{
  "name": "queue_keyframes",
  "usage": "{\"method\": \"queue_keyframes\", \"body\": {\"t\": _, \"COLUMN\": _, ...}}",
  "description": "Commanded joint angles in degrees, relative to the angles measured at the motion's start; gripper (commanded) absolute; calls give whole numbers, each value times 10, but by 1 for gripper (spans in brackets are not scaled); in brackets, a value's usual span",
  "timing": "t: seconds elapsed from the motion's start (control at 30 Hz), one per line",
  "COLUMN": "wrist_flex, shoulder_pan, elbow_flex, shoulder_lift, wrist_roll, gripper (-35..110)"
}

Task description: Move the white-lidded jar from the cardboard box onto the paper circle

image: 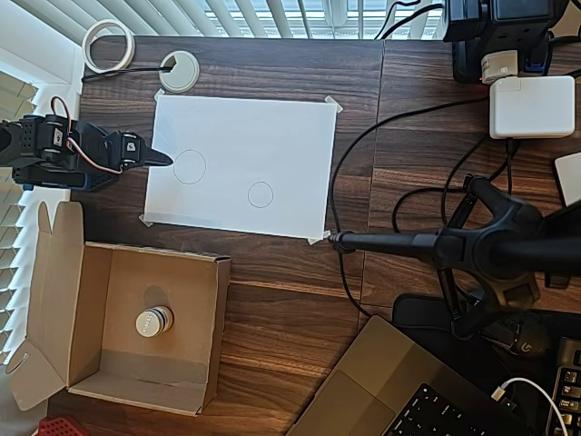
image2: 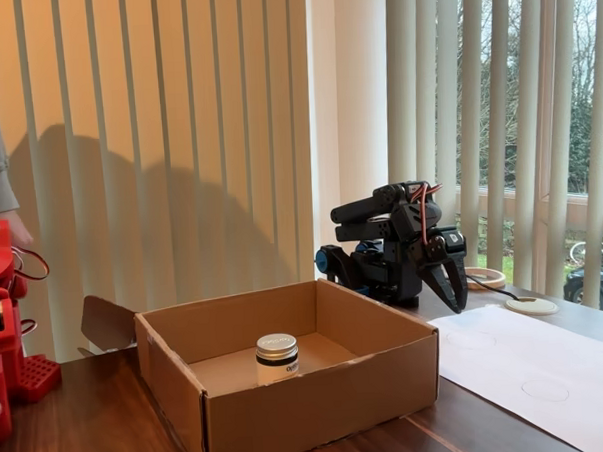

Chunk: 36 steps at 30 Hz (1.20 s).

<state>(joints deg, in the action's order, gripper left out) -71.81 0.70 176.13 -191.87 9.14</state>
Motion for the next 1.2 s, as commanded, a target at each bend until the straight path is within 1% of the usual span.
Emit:
{"method": "queue_keyframes", "body": {"t": 0.0, "wrist_flex": -4, "shoulder_pan": 6, "elbow_flex": -19, "shoulder_lift": -38, "wrist_roll": 4, "gripper": 0}}
{"method": "queue_keyframes", "body": {"t": 0.2, "wrist_flex": -4, "shoulder_pan": 11, "elbow_flex": -19, "shoulder_lift": -38, "wrist_roll": 10, "gripper": 1}}
{"method": "queue_keyframes", "body": {"t": 0.27, "wrist_flex": -4, "shoulder_pan": 11, "elbow_flex": -19, "shoulder_lift": -38, "wrist_roll": 11, "gripper": 7}}
{"method": "queue_keyframes", "body": {"t": 0.37, "wrist_flex": -3, "shoulder_pan": 9, "elbow_flex": -19, "shoulder_lift": -38, "wrist_roll": 8, "gripper": 23}}
{"method": "queue_keyframes", "body": {"t": 0.4, "wrist_flex": 6, "shoulder_pan": 7, "elbow_flex": -17, "shoulder_lift": -38, "wrist_roll": 10, "gripper": 27}}
{"method": "queue_keyframes", "body": {"t": 0.5, "wrist_flex": 69, "shoulder_pan": -2, "elbow_flex": 1, "shoulder_lift": -38, "wrist_roll": 35, "gripper": 29}}
{"method": "queue_keyframes", "body": {"t": 0.57, "wrist_flex": 101, "shoulder_pan": -18, "elbow_flex": 5, "shoulder_lift": -38, "wrist_roll": 69, "gripper": 29}}
{"method": "queue_keyframes", "body": {"t": 0.73, "wrist_flex": 99, "shoulder_pan": -34, "elbow_flex": -64, "shoulder_lift": -31, "wrist_roll": 153, "gripper": 31}}
{"method": "queue_keyframes", "body": {"t": 0.83, "wrist_flex": 77, "shoulder_pan": -45, "elbow_flex": -133, "shoulder_lift": -4, "wrist_roll": 210, "gripper": 31}}
{"method": "queue_keyframes", "body": {"t": 0.93, "wrist_flex": 58, "shoulder_pan": -60, "elbow_flex": -237, "shoulder_lift": 83, "wrist_roll": 262, "gripper": 31}}
{"method": "queue_keyframes", "body": {"t": 1.03, "wrist_flex": 25, "shoulder_pan": -90, "elbow_flex": -360, "shoulder_lift": 203, "wrist_roll": 336, "gripper": 31}}
{"method": "queue_keyframes", "body": {"t": 1.17, "wrist_flex": -10, "shoulder_pan": -158, "elbow_flex": -518, "shoulder_lift": 370, "wrist_roll": 465, "gripper": 30}}
